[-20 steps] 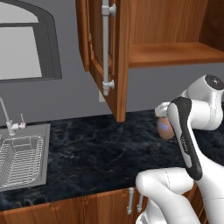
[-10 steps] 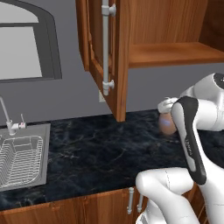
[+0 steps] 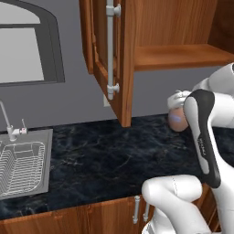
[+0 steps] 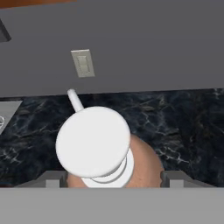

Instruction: Pick up the bar soap and soap dispenser from the sink, and place them back in the cabinet, and close the cabinet doors.

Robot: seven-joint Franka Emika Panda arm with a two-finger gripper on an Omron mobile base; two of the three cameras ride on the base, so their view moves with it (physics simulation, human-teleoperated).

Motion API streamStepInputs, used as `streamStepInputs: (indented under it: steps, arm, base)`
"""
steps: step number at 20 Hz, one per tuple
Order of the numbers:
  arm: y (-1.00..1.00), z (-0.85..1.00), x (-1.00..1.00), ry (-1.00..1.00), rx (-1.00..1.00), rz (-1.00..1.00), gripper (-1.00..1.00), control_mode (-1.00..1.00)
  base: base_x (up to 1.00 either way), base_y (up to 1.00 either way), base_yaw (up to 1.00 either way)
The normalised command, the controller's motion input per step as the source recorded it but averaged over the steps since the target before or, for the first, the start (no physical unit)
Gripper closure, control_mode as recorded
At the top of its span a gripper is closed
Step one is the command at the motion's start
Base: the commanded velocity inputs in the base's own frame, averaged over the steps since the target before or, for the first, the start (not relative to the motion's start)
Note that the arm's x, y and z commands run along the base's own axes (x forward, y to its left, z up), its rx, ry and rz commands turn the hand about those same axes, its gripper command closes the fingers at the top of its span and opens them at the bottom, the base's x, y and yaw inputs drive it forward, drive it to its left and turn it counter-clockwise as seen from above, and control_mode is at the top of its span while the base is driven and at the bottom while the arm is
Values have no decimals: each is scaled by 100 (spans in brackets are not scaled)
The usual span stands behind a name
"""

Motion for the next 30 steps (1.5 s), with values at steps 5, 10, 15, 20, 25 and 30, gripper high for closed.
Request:
streamStepInputs:
  steps: [5,10,15,20,25,30]
  arm:
    - [-1,57,-8,0,0,0,100,-100]
    - [0,55,-7,0,0,0,100,-100]
    - [0,47,-5,0,1,0,100,-100]
    - [0,41,12,-5,0,0,100,-100]
    - [-4,34,23,-16,1,0,100,-100]
    - [0,14,16,-15,0,4,100,-100]
  base:
    - [0,0,0]
    - [0,0,0]
    - [0,0,0]
    - [0,0,0]
    - [0,0,0]
    - [0,0,0]
